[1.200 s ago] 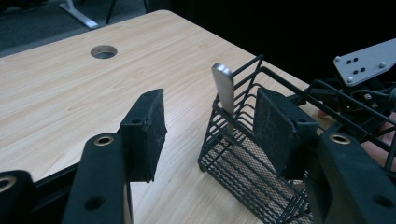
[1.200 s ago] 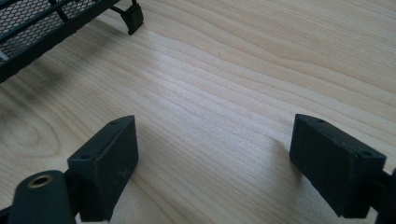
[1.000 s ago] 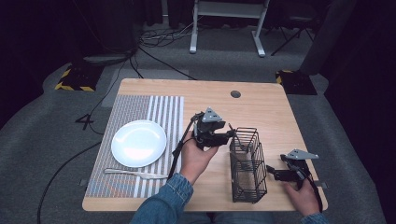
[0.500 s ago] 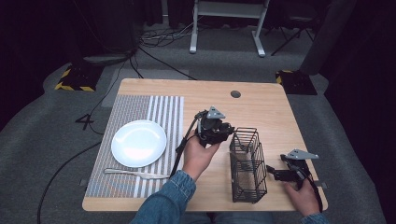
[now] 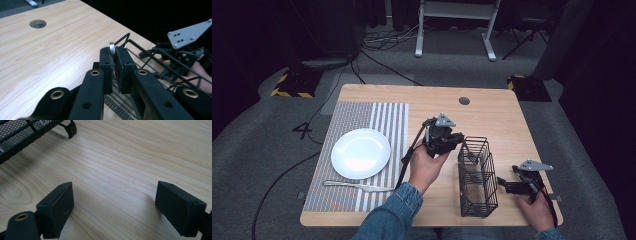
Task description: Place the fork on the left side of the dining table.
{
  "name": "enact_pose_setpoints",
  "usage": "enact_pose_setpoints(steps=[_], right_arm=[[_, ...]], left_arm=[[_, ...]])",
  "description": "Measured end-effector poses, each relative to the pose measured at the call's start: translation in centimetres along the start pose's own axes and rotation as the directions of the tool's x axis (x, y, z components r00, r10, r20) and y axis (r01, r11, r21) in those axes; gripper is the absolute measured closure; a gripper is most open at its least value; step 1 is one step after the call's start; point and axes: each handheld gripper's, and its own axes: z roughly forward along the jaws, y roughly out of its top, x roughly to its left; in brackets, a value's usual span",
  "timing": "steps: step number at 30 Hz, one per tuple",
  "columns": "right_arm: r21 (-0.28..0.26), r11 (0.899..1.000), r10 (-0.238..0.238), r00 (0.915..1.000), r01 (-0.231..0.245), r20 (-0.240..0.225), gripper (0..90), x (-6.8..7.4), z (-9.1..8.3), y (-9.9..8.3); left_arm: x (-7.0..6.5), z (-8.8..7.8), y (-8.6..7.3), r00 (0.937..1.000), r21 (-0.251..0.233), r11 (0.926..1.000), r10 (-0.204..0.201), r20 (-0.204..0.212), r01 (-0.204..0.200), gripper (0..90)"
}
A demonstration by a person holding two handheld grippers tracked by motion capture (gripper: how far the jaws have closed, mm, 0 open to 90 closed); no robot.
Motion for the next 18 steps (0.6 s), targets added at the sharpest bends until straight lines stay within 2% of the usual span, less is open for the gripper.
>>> enact_pose_setpoints(steps=[2, 4, 5, 12, 15, 18], right_arm=[[0.000, 1.000, 0.000, 1.0000, 0.000, 0.000, 15.5, 0.0, 0.0, 0.0], [0.000, 1.000, 0.000, 1.0000, 0.000, 0.000, 15.4, 0.0, 0.0, 0.0], [0.000, 1.000, 0.000, 1.0000, 0.000, 0.000, 15.4, 0.0, 0.0, 0.0], [0.000, 1.000, 0.000, 1.0000, 0.000, 0.000, 15.4, 0.0, 0.0, 0.0], [0.000, 1.000, 0.001, 1.0000, -0.001, 0.000, 15.4, 0.0, 0.0, 0.0], [0.000, 1.000, 0.000, 1.0000, 0.000, 0.000, 15.5, 0.0, 0.0, 0.0]], left_arm=[[-0.1, -0.1, 0.2, 0.9999, -0.004, 1.0000, 0.001, 0.011, -0.001, 86.3], [-0.3, -0.2, 0.3, 1.0000, -0.007, 1.0000, 0.007, 0.006, -0.007, 86.5], [-0.6, -0.5, 0.5, 0.9996, -0.009, 0.9996, 0.026, -0.009, -0.026, 86.5], [-1.2, -1.4, 1.5, 0.9989, -0.023, 0.9986, 0.047, -0.004, -0.047, 86.5], [-1.5, -1.8, 2.0, 0.9987, -0.018, 0.9985, 0.052, 0.005, -0.051, 86.5], [-1.7, -2.2, 2.6, 0.9972, -0.003, 0.9974, 0.073, 0.017, -0.072, 86.5]])
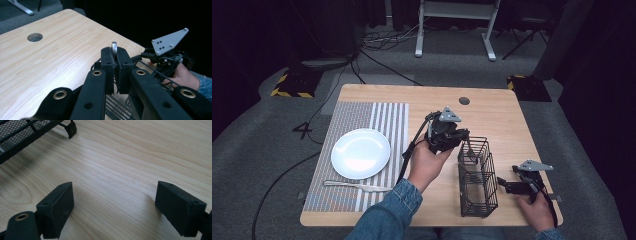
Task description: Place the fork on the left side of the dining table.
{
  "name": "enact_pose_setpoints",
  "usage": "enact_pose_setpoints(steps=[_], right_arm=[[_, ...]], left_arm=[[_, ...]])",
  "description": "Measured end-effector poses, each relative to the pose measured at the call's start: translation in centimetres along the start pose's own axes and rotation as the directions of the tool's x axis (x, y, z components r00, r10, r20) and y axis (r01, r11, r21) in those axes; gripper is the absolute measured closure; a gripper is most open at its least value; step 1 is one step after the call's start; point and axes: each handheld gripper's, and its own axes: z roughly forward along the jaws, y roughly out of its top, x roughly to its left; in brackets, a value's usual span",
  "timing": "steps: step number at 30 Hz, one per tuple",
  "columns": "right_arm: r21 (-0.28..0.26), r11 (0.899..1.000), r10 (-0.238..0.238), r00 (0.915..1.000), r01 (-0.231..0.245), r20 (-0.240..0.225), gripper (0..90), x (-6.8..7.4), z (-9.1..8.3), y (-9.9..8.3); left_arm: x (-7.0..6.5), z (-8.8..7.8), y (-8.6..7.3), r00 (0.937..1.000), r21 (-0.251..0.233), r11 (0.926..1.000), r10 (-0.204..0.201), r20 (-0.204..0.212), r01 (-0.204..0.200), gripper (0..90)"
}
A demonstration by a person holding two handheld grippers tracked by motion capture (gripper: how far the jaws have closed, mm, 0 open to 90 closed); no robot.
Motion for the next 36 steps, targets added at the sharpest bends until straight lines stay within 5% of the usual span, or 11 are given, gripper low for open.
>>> enact_pose_setpoints(steps=[14, 36], right_arm=[[0.000, 1.000, 0.001, 1.0000, -0.001, -0.002, 15.7, 0.0, 0.0, 0.0], [0.000, 1.000, 0.002, 1.0000, -0.002, 0.000, 15.8, 0.0, 0.0, 0.0]], left_arm=[[-1.2, -3.3, 3.0, 0.9984, 0.016, 0.9984, 0.054, 0.017, -0.054, 86.5], [0.2, -7.8, 4.8, 0.9989, 0.004, 0.9993, 0.038, -0.028, -0.038, 86.5]])
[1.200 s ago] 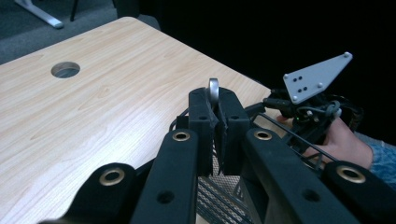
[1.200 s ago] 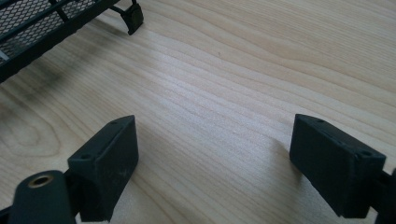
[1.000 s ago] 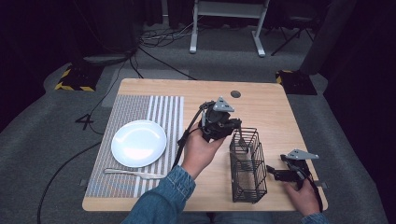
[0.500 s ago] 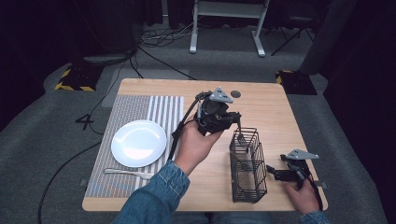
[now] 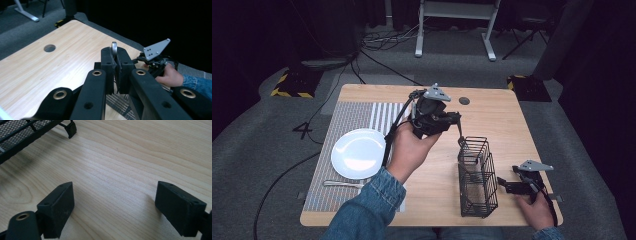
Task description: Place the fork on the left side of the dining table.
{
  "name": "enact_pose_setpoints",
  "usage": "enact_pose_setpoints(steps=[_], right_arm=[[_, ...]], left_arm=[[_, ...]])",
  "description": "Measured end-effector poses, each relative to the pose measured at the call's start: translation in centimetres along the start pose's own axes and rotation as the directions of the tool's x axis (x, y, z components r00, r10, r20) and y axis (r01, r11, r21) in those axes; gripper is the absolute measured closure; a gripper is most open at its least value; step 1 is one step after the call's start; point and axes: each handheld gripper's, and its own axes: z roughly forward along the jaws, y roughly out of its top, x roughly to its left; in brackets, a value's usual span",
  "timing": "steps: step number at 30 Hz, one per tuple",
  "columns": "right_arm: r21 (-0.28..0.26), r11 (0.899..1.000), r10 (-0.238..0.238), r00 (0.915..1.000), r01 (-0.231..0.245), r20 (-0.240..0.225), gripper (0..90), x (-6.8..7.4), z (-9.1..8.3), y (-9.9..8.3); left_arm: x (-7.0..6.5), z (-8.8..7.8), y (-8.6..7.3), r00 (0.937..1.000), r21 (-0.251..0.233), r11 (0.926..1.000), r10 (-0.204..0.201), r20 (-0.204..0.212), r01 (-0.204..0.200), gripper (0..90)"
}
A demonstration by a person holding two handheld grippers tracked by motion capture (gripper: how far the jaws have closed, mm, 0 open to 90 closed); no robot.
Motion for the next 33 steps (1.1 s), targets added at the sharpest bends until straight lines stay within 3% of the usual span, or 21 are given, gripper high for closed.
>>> enact_pose_setpoints(steps=[10, 18, 20, 23, 24, 30, 33], right_arm=[[0.000, 1.000, 0.001, 1.0000, -0.001, 0.001, 15.7, 0.0, 0.0, 0.0], [-0.001, 1.000, 0.007, 1.0000, -0.007, 0.007, 15.7, 0.0, 0.0, 0.0], [-0.001, 1.000, 0.009, 0.9999, -0.009, 0.009, 15.7, 0.0, 0.0, 0.0], [-0.001, 1.000, 0.010, 0.9999, -0.010, 0.010, 15.7, 0.0, 0.0, 0.0], [-0.001, 1.000, 0.010, 0.9999, -0.010, 0.013, 15.7, 0.0, 0.0, 0.0], [0.000, 1.000, 0.014, 0.9998, -0.014, 0.017, 15.7, 0.0, 0.0, 0.0], [0.000, 1.000, 0.015, 0.9997, -0.015, 0.018, 15.7, 0.0, 0.1, 0.0]], left_arm=[[2.3, -2.3, -0.2, 0.9974, -0.018, 0.9994, -0.032, -0.065, 0.031, 86.5], [4.7, -3.5, -0.4, 0.9903, -0.028, 0.9979, -0.061, -0.125, 0.057, 86.5], [5.9, -4.1, -0.4, 0.9849, -0.034, 0.9971, -0.073, -0.157, 0.069, 86.5], [6.8, -4.5, -0.5, 0.9813, -0.041, 0.9961, -0.084, -0.173, 0.078, 86.5], [7.6, -4.7, -0.6, 0.9772, -0.049, 0.9950, -0.095, -0.190, 0.087, 86.5], [9.3, -5.5, -1.0, 0.9699, -0.069, 0.9928, -0.111, -0.217, 0.099, 86.5], [10.6, -6.0, -1.2, 0.9626, -0.079, 0.9910, -0.124, -0.241, 0.107, 86.5]])
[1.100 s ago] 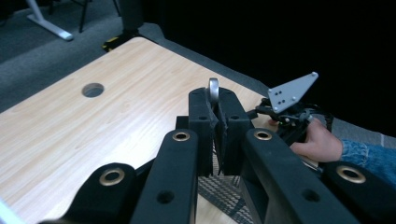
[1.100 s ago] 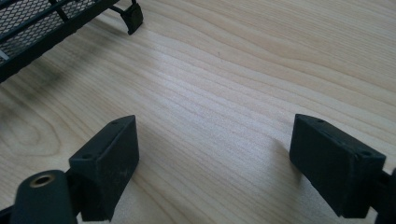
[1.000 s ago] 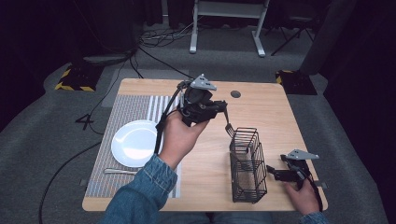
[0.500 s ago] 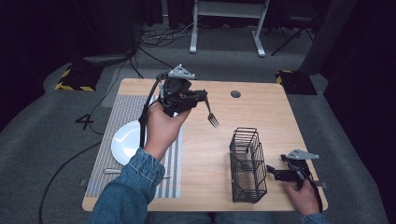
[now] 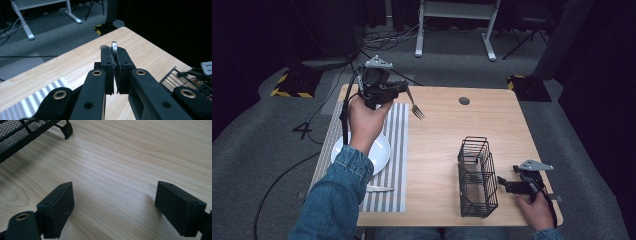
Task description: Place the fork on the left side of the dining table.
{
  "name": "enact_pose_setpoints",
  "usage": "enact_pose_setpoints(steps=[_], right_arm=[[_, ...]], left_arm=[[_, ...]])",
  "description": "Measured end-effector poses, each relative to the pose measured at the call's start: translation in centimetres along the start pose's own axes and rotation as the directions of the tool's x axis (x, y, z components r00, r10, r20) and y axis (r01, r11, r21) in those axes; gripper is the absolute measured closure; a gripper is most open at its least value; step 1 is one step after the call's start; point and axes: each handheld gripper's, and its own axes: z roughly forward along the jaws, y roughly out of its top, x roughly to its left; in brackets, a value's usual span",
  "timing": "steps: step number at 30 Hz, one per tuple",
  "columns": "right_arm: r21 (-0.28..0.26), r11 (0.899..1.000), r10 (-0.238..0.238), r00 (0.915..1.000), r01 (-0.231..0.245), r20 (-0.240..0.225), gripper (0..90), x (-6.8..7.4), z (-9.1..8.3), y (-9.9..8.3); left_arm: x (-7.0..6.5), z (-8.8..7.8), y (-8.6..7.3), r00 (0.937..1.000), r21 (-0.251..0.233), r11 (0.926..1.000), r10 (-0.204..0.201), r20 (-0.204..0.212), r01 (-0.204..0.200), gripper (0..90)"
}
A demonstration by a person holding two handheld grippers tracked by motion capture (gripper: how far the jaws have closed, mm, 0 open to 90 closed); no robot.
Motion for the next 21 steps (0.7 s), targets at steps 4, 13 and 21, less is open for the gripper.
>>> enact_pose_setpoints(steps=[4, 13, 21], right_arm=[[0.000, 1.000, 0.002, 1.0000, -0.002, 0.003, 15.7, 0.0, 0.0, 0.0], [0.000, 1.000, 0.007, 1.0000, -0.007, 0.006, 15.7, 0.0, 0.0, 0.0], [-0.001, 1.000, 0.009, 0.9999, -0.009, 0.010, 15.7, 0.0, 0.0, 0.0]], left_arm=[[1.4, -0.2, 0.0, 0.9994, -0.007, 0.9996, -0.027, -0.022, 0.027, 86.5], [4.3, 0.4, -0.6, 0.9939, 0.004, 0.9976, -0.069, -0.086, 0.070, 86.5], [7.3, 0.7, -1.4, 0.9819, -0.004, 0.9893, -0.146, -0.121, 0.146, 86.5]])
